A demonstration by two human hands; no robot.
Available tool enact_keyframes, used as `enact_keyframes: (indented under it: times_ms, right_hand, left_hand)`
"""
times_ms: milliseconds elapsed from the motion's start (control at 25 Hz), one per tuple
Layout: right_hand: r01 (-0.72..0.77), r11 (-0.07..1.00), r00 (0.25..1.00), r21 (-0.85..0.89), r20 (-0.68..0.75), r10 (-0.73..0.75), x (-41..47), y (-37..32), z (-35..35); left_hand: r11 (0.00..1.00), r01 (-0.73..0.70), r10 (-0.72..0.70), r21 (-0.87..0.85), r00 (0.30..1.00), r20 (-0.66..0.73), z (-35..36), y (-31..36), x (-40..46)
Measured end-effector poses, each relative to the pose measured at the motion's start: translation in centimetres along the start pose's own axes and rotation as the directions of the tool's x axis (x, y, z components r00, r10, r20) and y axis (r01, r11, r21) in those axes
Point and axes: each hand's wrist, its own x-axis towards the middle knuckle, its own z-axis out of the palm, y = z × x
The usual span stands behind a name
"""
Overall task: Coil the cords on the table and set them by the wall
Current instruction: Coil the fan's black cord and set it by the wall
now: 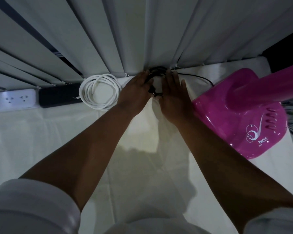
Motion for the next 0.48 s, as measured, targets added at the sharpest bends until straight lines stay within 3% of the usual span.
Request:
enact_keyframes:
  times_ms: [160,480]
  right_hand:
    - [-0.116,0.993,0.993,0.005,0.020,0.116,-1.46,-0.96,1.12]
    - [-0.104,0.994,0.993,-0.031,0.045,0.106,-0.76,-0.36,0.91]
  left_hand:
    - [0.999,-0.021,0.022,-0.050,1.000,0.010,-0.10,-0.48,-0.43]
    - [0.995,-0.012,0.015,-0.096,0.999,0.033,-0.16,-0.67,-0.34]
